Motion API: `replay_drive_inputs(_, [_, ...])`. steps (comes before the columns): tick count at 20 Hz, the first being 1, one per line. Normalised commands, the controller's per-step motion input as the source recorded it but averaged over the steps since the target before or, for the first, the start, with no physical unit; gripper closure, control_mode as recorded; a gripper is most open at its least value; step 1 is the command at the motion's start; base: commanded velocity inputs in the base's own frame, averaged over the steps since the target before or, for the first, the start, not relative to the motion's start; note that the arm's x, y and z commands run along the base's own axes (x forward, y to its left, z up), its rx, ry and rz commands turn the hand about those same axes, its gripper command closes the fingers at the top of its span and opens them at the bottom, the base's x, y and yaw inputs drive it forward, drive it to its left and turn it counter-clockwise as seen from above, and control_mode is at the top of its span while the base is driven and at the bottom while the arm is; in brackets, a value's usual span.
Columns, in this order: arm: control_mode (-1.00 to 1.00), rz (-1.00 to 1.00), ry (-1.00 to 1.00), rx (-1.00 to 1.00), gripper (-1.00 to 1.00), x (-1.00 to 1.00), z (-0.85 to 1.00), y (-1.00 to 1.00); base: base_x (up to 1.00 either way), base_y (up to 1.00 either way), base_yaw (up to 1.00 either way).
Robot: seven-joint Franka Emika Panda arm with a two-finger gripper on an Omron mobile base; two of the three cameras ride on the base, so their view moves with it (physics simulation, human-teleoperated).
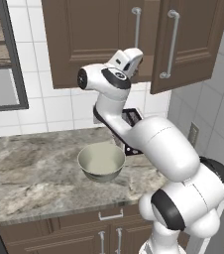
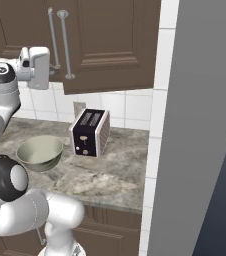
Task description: Open the cabinet. Pick the peach and pear from the cabinet and place them into the bowl. Then close the cabinet.
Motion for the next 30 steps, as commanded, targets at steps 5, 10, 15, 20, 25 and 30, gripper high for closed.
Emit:
replay_drive_inputs(5, [-1.00, 0.00, 0.00, -0.03, 1.00, 0.20, -0.01, -0.25, 0.00, 0.00, 0.00])
replay_drive_inputs(10, [-1.00, 0.00, 0.00, -0.01, 1.00, 0.08, 0.00, -0.38, 0.00, 0.00, 0.00])
replay_drive_inputs(15, [-1.00, 0.00, 0.00, -0.01, 1.00, 0.16, 0.00, -0.36, 0.00, 0.00, 0.00])
replay_drive_inputs(20, [-1.00, 0.00, 0.00, -0.03, 1.00, 0.16, 0.00, -0.25, 0.00, 0.00, 0.00])
replay_drive_inputs(25, [-1.00, 0.00, -0.05, -0.05, 1.00, 0.00, 0.00, -0.33, 0.00, 0.00, 0.00])
replay_drive_inputs(30, [-1.00, -0.06, -0.07, -0.07, 1.00, -0.20, 0.00, -0.39, 0.00, 0.00, 0.00])
